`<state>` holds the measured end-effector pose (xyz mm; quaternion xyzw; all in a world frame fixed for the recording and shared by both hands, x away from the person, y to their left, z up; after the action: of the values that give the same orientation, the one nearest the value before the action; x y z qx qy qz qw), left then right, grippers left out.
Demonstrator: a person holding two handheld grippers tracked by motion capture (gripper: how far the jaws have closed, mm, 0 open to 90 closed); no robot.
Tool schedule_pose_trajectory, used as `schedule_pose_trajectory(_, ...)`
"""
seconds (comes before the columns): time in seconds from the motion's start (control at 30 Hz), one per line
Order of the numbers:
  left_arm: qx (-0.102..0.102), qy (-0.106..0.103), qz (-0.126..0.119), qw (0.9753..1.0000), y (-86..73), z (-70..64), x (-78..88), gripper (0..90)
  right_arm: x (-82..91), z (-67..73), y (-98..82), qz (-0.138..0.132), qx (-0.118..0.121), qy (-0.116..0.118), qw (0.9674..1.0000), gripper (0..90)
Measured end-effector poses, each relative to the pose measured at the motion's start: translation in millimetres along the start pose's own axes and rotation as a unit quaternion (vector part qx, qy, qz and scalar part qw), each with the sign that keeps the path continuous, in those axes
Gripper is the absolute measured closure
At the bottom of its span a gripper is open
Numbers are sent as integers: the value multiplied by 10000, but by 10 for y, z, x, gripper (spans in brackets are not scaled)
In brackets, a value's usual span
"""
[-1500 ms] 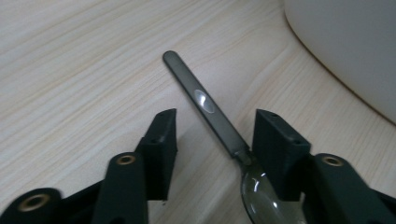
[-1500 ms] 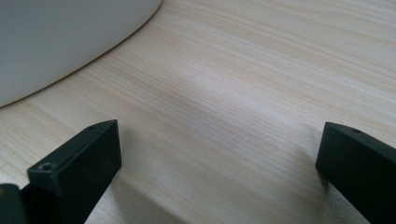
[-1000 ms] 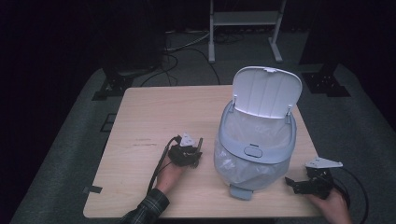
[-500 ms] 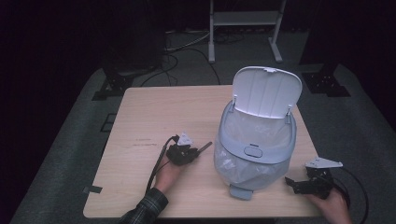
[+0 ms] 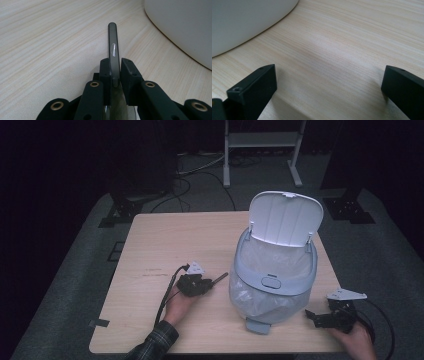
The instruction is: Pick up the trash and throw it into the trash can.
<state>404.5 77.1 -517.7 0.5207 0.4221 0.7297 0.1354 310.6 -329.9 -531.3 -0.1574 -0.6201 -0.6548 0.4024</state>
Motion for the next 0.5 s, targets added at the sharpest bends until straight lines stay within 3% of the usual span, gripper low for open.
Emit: schedule_pose_trajectory(0.5,-24,-94,-110,9999,37,22,98,790,0,0,0,1,0,0,10000,0)
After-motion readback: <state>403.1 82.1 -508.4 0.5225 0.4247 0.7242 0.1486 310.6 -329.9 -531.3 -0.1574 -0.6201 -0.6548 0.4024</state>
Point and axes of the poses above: each handheld gripper's, and its own axes: x roughly backward along the jaws, y roughly out of its top, z roughly to its left, the point moved 6 cm from there along -x, roughly forward along the jaws, and after that the axes turned 14 degrees about -x, right-handed, at the moved point
